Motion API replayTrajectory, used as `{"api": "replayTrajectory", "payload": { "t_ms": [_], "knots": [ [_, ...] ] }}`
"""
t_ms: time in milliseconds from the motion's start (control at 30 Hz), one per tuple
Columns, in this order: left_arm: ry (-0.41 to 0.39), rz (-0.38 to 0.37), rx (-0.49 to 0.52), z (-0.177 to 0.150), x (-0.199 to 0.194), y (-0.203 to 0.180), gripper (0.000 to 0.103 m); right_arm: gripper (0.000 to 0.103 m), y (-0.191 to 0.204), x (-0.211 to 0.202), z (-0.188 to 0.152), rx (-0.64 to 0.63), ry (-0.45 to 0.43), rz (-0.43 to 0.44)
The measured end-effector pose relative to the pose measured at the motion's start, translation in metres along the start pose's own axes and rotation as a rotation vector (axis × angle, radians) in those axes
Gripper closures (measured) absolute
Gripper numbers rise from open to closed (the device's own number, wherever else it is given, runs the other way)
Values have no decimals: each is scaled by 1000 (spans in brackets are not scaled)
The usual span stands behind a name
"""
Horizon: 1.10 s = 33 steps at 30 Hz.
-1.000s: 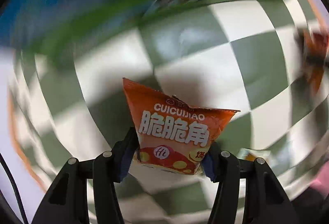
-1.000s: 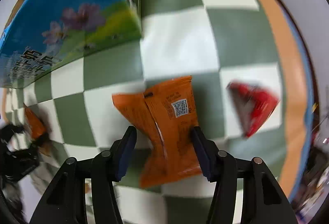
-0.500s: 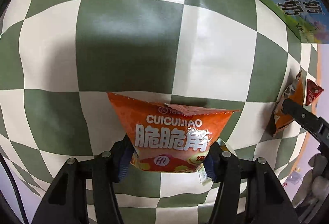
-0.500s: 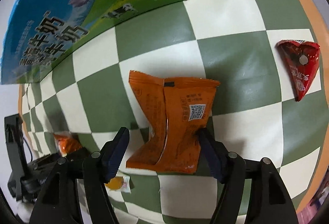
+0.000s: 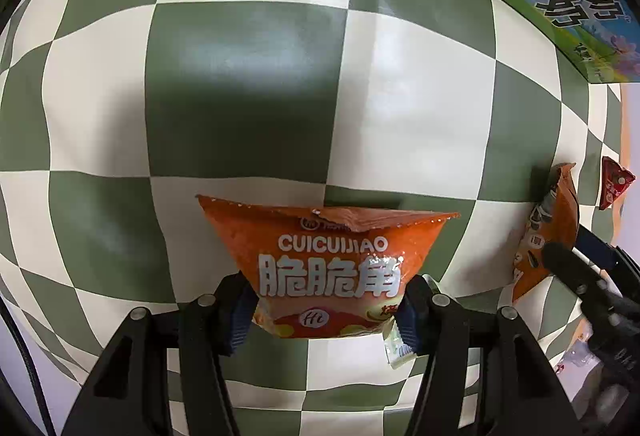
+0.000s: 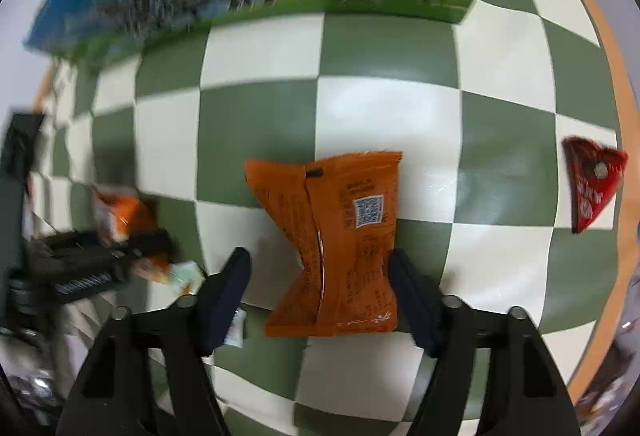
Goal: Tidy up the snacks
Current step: 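Carry both orange packs into the box and open both tools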
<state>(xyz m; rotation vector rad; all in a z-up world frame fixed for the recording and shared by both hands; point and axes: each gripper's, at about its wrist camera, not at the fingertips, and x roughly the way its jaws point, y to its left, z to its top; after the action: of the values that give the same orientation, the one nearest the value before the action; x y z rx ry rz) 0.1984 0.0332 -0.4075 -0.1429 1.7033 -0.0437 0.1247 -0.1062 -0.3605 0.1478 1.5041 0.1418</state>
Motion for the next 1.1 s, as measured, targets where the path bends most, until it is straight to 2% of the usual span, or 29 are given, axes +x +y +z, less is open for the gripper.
{"api": "replayTrajectory", "payload": {
  "t_ms": [133, 167, 233, 300, 400, 533, 600, 733, 933, 1100],
  "knots": [
    [-13, 2, -1, -1, 4, -5, 47, 28, -7, 6, 1, 11, 6, -5],
    [-22, 0, -9, -1, 6, 0, 47, 28, -28, 6, 6, 22, 11, -6],
    [-43, 4, -16, -6, 4, 4, 51, 32, -34, 11, 5, 29, 6, -10],
    [-61, 20, -14, -10, 2, 0, 55, 41, -44, 11, 7, 27, -8, -27],
    [-73, 35, -10, -13, 2, -5, 57, 45, -42, 11, 4, 30, -31, -49],
    [-86, 41, -2, -15, -1, -9, 59, 46, -40, 16, -3, 41, -47, -71],
    [-95, 40, 5, -14, -7, -10, 59, 47, -22, 18, -10, 48, -53, -69],
    [-117, 28, 23, -15, -29, -8, 59, 49, -20, 8, -13, 68, -63, -35],
    [-154, -37, 42, -17, -62, -14, 59, 50, -19, -24, -10, 92, -87, 45],
    [-222, -105, 61, -16, -112, -22, 59, 50, -17, -62, -5, 97, -136, 129]
  ]
}}
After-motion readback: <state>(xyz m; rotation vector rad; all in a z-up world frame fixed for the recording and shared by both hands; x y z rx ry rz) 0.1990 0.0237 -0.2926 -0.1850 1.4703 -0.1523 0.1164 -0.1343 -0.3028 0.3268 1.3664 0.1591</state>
